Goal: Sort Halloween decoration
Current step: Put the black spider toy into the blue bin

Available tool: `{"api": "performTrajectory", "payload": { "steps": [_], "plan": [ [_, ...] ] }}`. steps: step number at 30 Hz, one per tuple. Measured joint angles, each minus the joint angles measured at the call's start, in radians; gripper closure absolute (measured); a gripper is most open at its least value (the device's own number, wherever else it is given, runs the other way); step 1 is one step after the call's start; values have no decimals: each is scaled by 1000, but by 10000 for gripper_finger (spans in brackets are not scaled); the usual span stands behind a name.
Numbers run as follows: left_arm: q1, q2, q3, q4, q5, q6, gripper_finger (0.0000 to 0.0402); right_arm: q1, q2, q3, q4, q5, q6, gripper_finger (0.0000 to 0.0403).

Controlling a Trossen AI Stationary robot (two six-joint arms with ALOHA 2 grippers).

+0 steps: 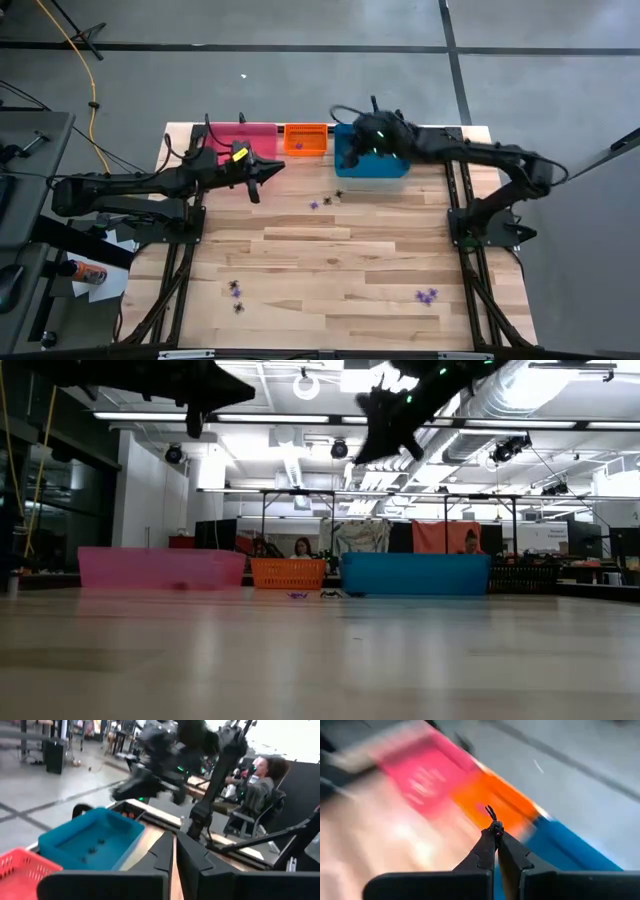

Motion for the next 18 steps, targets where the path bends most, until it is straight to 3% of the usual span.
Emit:
{"api": "performTrajectory", "payload": {
  "steps": [4, 8, 18],
  "plan": [
    [0, 8, 0, -53, 0, -35, 400, -113, 161, 168, -330, 0, 46, 403],
    [-2, 18, 0, -63, 0, -59, 399, -209, 307, 242, -517, -41, 106, 403],
    [-2, 20, 0, -67, -3, -22, 401, -365, 480, 243, -489, -90, 276, 403]
  ]
}}
